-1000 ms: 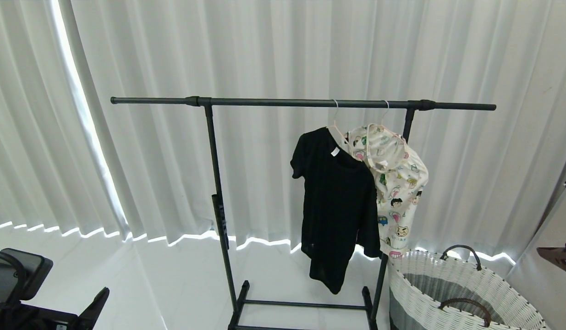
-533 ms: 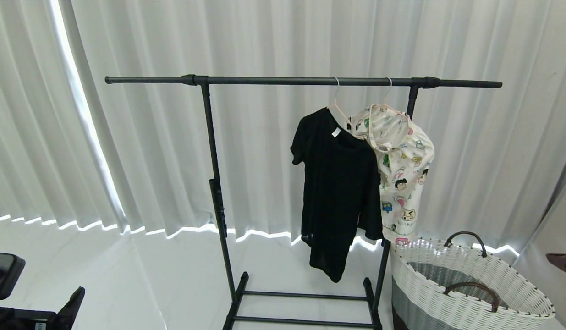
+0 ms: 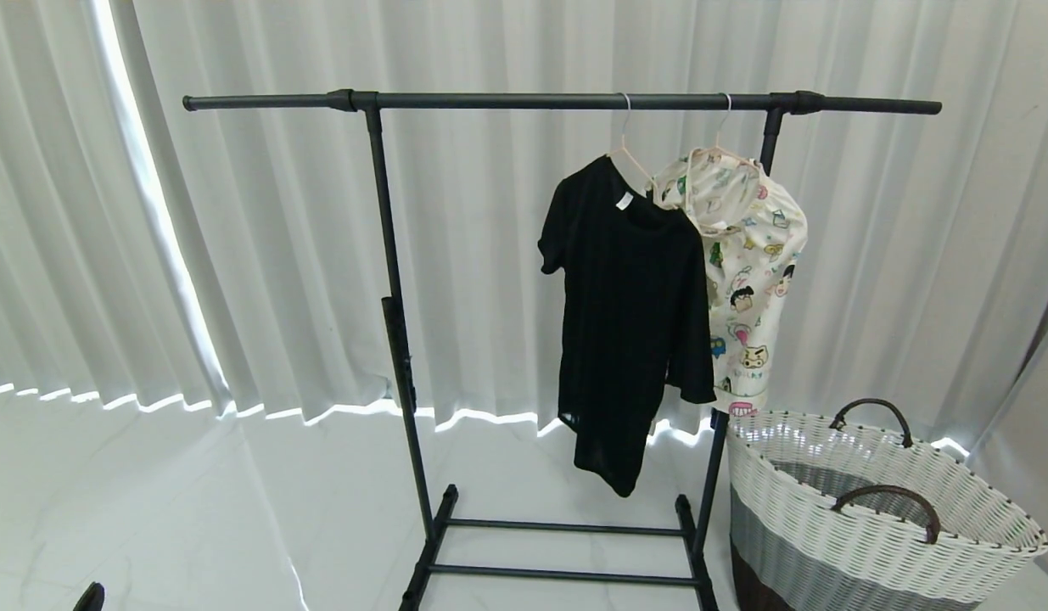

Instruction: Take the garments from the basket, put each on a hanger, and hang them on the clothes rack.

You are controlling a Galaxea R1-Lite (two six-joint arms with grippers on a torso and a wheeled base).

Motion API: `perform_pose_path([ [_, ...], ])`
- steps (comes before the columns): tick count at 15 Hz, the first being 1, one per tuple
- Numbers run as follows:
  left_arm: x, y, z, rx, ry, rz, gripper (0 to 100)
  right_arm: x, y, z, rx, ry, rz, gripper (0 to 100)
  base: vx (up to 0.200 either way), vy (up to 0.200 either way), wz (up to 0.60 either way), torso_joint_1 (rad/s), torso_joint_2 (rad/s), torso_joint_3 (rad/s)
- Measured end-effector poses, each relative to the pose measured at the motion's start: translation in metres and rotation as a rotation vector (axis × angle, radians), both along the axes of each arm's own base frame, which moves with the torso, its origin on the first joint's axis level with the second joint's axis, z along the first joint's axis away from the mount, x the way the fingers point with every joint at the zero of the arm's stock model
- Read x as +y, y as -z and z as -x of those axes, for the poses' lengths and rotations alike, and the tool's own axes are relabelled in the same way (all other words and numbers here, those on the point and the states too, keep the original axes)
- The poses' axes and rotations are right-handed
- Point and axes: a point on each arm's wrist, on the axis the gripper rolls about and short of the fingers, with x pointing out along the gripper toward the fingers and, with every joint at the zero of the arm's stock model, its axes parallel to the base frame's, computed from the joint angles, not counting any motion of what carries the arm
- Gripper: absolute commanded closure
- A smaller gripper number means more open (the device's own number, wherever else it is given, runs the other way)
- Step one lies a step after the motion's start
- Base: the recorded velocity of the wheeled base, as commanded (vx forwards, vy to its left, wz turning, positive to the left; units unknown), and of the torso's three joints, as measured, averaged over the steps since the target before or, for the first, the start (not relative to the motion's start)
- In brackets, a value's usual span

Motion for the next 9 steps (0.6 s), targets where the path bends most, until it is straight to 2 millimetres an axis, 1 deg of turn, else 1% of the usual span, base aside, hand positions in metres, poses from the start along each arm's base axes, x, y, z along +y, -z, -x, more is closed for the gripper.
perform_pose_path([
  [1, -0.001, 0.003, 0.011, -0.026, -0.001, -0.002, 0, -0.002, 0.007, 0.014, -0.052, 0.019, -0.008, 0, 0.000, 0.000, 0.00, -0.129, 0.44, 0.320],
  [3, -0.002, 0.010, 0.033, -0.133, -0.007, 0.000, 0, -0.004, 0.025, 0.046, -0.179, 0.041, -0.026, 0, 0.000, 0.000, 0.00, 0.001, 0.10, 0.047],
  [4, -0.002, 0.013, 0.041, -0.180, -0.018, 0.006, 0, -0.004, 0.035, 0.061, -0.241, 0.033, -0.038, 0, 0.000, 0.000, 0.00, 0.000, 0.00, 0.000],
  [5, -0.003, 0.017, 0.047, -0.208, -0.031, 0.013, 0, -0.003, 0.045, 0.075, -0.311, 0.011, -0.054, 0, 0.000, 0.000, 0.00, -0.105, 0.17, 0.139],
  [6, -0.003, 0.021, 0.050, -0.208, -0.044, 0.020, 0, -0.002, 0.057, 0.088, -0.364, -0.028, -0.071, 0, 0.000, 0.000, 0.00, -0.066, 0.13, 0.090],
  [7, -0.003, 0.023, 0.052, -0.224, -0.051, 0.028, 0, -0.001, 0.071, 0.097, -0.427, -0.061, -0.084, 0, 0.000, 0.000, 0.00, -0.032, 0.08, 0.056],
  [8, -0.003, 0.023, 0.053, -0.238, -0.052, 0.028, 0, -0.001, 0.087, 0.102, -0.496, -0.093, -0.099, 0, 0.000, 0.000, 0.00, -0.017, 0.05, 0.036],
  [9, -0.003, 0.023, 0.054, -0.246, -0.049, 0.024, 0, 0.000, 0.096, 0.104, -0.578, -0.118, -0.123, 0, 0.000, 0.000, 0.00, 0.000, 0.00, 0.000],
])
